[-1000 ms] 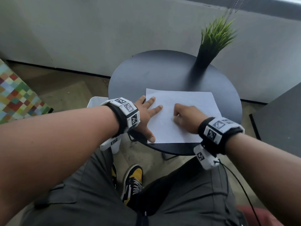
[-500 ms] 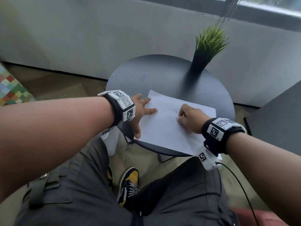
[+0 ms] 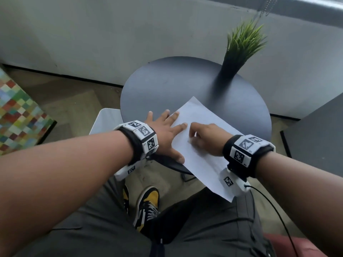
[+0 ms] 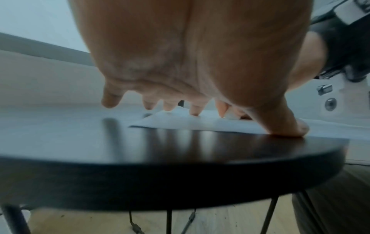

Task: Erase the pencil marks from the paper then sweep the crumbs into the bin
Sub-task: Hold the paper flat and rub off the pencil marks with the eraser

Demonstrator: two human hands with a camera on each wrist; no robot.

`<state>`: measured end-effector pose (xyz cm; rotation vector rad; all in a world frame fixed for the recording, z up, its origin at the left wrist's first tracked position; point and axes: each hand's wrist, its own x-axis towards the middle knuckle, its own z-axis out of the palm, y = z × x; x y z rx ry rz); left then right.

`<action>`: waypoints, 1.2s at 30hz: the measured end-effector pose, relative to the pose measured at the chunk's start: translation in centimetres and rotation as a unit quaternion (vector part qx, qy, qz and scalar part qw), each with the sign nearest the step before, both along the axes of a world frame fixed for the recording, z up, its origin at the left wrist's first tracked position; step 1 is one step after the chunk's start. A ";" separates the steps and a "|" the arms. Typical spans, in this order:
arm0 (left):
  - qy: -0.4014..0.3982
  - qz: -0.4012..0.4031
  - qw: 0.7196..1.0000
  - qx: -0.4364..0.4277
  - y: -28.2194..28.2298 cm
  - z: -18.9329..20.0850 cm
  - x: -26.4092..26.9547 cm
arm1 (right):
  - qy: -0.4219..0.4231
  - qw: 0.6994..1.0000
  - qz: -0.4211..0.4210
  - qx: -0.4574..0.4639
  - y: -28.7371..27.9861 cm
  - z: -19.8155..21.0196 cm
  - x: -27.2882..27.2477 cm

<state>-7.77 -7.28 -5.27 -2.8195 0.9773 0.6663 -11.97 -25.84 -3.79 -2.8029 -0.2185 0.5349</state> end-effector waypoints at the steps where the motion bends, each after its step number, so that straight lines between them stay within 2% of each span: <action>1: -0.006 0.001 1.000 0.002 0.0 0.2 0.2 | -0.014 0.999 -0.033 -0.001 -0.4 0.0 0.8; 3: -0.020 0.000 1.000 0.008 -0.2 0.6 0.3 | -0.049 0.996 -0.077 -0.013 -1.0 0.0 1.7; 4: -0.024 -0.004 1.000 0.013 -0.2 0.8 0.3 | -0.060 0.996 -0.068 -0.023 -0.9 -0.1 1.6; 6: -0.024 -0.012 0.999 0.024 -0.2 1.0 0.4 | -0.049 0.998 0.017 -0.021 0.0 -0.3 0.7; 8: -0.012 -0.017 0.999 0.036 -0.3 1.2 0.6 | -0.001 0.992 0.124 -0.015 1.3 -0.2 -0.5; 9: -0.006 -0.019 0.999 0.042 -0.3 1.3 0.7 | 0.014 0.991 0.133 -0.014 1.4 0.1 -0.5; 13: 0.009 -0.018 0.998 0.062 -0.8 1.4 1.1 | -0.062 0.998 -0.013 -0.017 0.0 -0.2 2.1; 15: 0.019 -0.012 0.997 0.071 -0.8 1.5 1.3 | -0.072 0.997 0.026 -0.028 0.5 -0.3 1.4; 18: 0.029 -0.009 0.996 0.081 -1.0 1.7 1.5 | 0.006 0.988 0.153 -0.008 1.8 0.2 -0.4; 20: 0.026 -0.010 0.996 0.083 -1.2 1.7 1.7 | 0.000 0.994 0.112 -0.018 1.1 0.4 0.5; 22: 0.022 -0.011 0.996 0.083 -1.3 1.6 1.8 | -0.059 0.998 0.020 -0.023 -0.1 0.2 1.9; 23: 0.023 -0.011 0.996 0.084 -1.2 1.6 1.8 | -0.073 0.997 0.008 -0.026 -0.2 0.0 1.8; 25: 0.031 -0.008 0.996 0.081 -1.2 1.7 1.9 | -0.053 0.996 0.066 -0.022 1.0 -0.1 0.5; 27: 0.029 -0.011 0.996 0.078 -1.2 1.7 1.8 | 0.002 0.988 0.155 -0.005 2.0 0.3 -1.2; 28: 0.027 -0.012 0.997 0.077 -1.3 1.6 1.8 | 0.018 0.986 0.166 -0.005 1.8 0.4 -1.2; 30: 0.025 -0.011 0.997 0.075 -1.4 1.5 1.8 | -0.002 0.996 0.089 -0.023 0.9 0.4 0.3; 32: 0.022 -0.006 0.996 0.081 -1.5 1.6 1.7 | -0.061 0.997 -0.006 -0.046 -0.2 0.1 1.7; 33: 0.022 -0.006 0.996 0.086 -1.8 1.7 1.7 | -0.067 0.996 -0.018 -0.056 -0.2 0.1 1.5; 36: 0.033 -0.004 0.994 0.107 -2.3 1.9 1.9 | -0.020 0.995 0.091 -0.034 1.8 0.1 -1.0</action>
